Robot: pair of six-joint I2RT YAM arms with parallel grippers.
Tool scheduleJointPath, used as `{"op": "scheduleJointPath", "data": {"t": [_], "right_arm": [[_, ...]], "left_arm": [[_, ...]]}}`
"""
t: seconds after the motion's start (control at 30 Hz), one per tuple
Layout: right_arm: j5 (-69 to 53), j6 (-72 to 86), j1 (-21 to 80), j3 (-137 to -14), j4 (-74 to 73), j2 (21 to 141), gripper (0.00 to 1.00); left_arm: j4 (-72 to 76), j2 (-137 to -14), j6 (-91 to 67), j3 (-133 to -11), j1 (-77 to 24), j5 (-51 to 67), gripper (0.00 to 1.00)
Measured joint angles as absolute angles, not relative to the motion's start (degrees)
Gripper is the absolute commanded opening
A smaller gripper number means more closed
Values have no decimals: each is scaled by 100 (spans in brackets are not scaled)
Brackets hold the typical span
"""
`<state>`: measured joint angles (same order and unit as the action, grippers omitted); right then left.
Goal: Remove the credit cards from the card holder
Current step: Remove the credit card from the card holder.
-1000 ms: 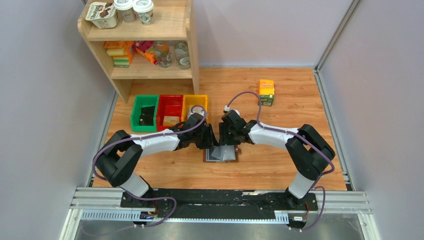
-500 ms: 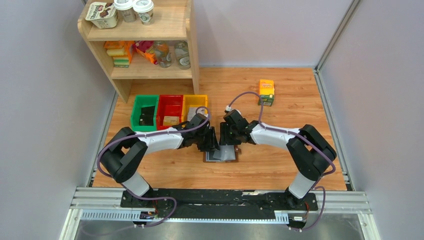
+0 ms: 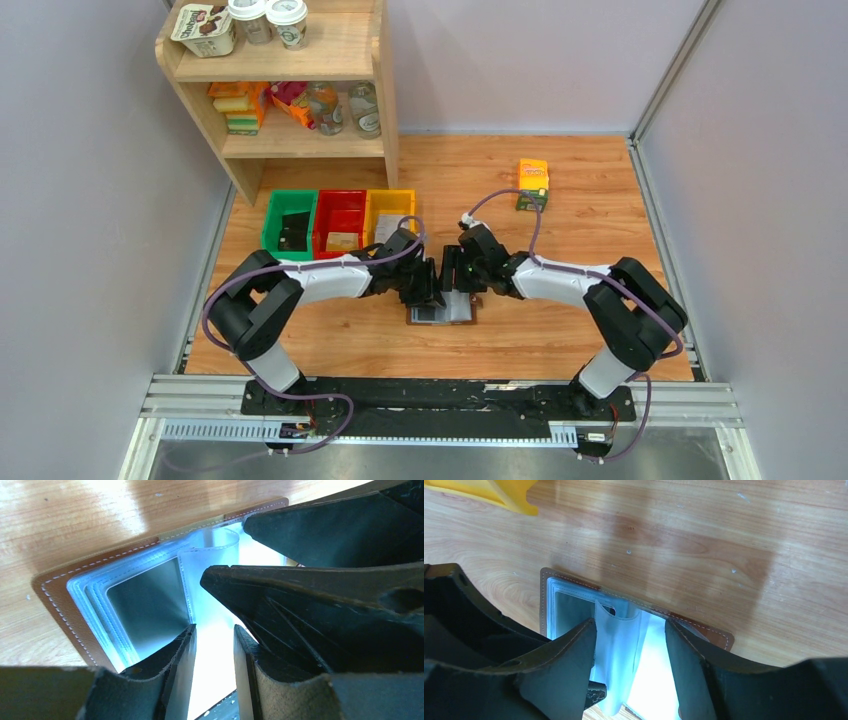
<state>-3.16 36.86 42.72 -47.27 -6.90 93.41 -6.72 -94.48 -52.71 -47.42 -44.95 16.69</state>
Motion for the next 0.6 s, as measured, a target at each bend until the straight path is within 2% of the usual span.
{"op": "scheduleJointPath", "data": {"t": [0.6], "right_arm": [[-266, 3913, 4034, -3682, 370, 8591, 78]], "left_arm": [[-73, -9793, -5413, -4742, -4633, 1984, 43]]}}
